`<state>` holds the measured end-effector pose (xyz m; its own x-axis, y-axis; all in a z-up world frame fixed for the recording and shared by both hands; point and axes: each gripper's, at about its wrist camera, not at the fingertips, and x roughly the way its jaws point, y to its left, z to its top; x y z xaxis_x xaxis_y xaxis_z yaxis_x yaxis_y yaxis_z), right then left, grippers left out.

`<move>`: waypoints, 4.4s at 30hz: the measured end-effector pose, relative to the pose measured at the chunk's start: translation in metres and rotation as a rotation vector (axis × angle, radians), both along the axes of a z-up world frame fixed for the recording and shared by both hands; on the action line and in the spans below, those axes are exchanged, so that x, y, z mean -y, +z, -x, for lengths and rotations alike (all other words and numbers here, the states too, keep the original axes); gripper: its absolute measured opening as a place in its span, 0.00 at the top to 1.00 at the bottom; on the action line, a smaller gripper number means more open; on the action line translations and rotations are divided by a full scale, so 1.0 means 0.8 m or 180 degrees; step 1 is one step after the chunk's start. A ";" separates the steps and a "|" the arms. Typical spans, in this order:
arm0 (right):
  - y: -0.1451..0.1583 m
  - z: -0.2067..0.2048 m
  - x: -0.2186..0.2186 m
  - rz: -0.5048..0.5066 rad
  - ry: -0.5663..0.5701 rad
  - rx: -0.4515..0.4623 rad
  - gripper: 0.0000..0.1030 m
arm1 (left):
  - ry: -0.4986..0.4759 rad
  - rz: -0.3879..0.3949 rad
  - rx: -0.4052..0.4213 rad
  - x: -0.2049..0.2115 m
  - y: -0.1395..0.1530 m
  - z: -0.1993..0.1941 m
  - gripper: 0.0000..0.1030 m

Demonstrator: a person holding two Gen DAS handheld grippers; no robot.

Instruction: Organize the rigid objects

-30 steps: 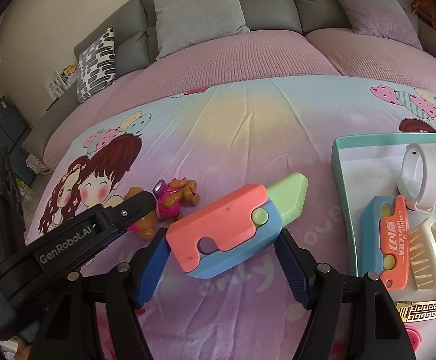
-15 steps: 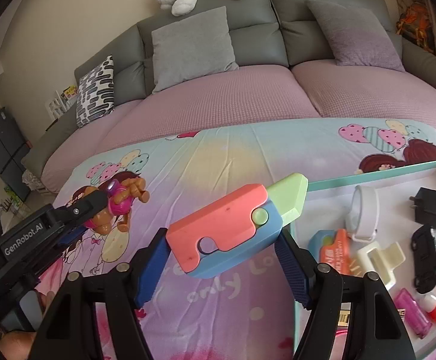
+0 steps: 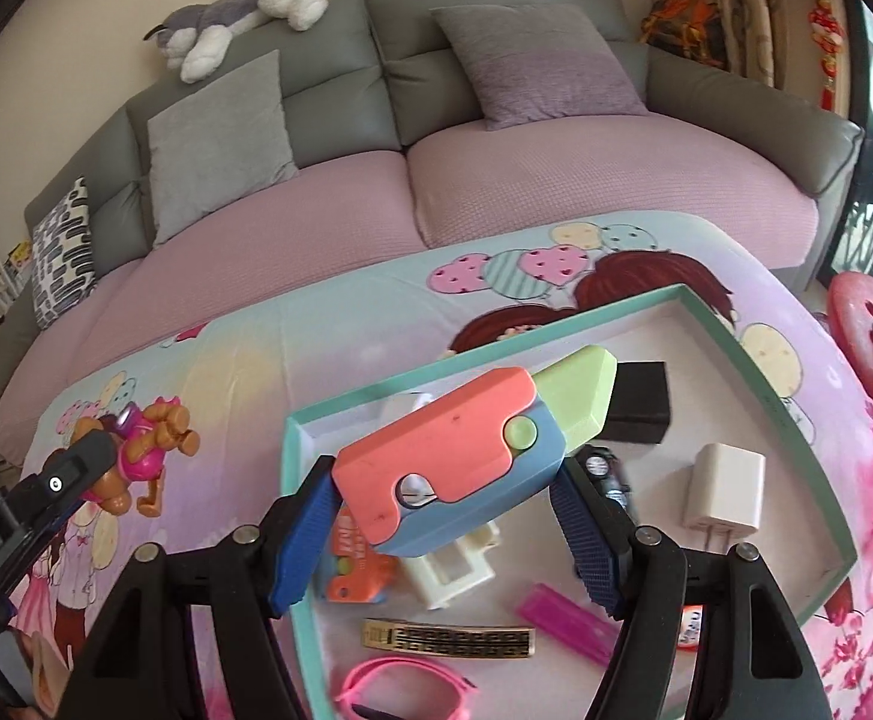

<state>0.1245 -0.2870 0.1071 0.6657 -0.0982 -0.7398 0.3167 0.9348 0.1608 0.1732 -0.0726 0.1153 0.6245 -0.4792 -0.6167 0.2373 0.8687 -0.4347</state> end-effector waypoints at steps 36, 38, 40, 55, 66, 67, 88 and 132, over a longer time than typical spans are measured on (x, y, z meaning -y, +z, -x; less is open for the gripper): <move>-0.041 0.015 0.085 -0.0030 -0.0514 -0.0450 0.27 | -0.0599 -0.0555 -0.0333 0.131 -0.029 0.018 0.40; -0.041 0.016 0.084 -0.0026 -0.0496 -0.0455 0.24 | -0.0464 -0.0605 -0.0370 0.123 -0.028 0.016 0.35; -0.042 0.017 0.085 -0.0055 -0.0495 -0.0457 0.15 | -0.0309 -0.0683 -0.0408 0.113 -0.027 0.015 0.31; -0.031 0.026 0.060 -0.0043 -0.0277 -0.0435 0.00 | 0.0512 -0.0932 -0.0617 0.046 -0.043 0.011 0.13; -0.027 0.044 0.040 0.0027 -0.0145 -0.0458 0.00 | 0.0597 -0.0941 -0.0701 0.038 -0.047 0.031 0.00; -0.027 0.046 0.038 0.0034 -0.0126 -0.0460 0.00 | 0.0592 -0.0948 -0.0699 0.038 -0.046 0.034 0.00; -0.046 0.112 -0.005 0.0158 0.0176 -0.0584 0.00 | 0.0633 -0.1238 -0.0737 0.002 -0.059 0.104 0.00; -0.068 0.140 -0.034 0.0267 0.0290 -0.0655 0.00 | 0.0718 -0.1792 -0.0874 -0.018 -0.087 0.144 0.00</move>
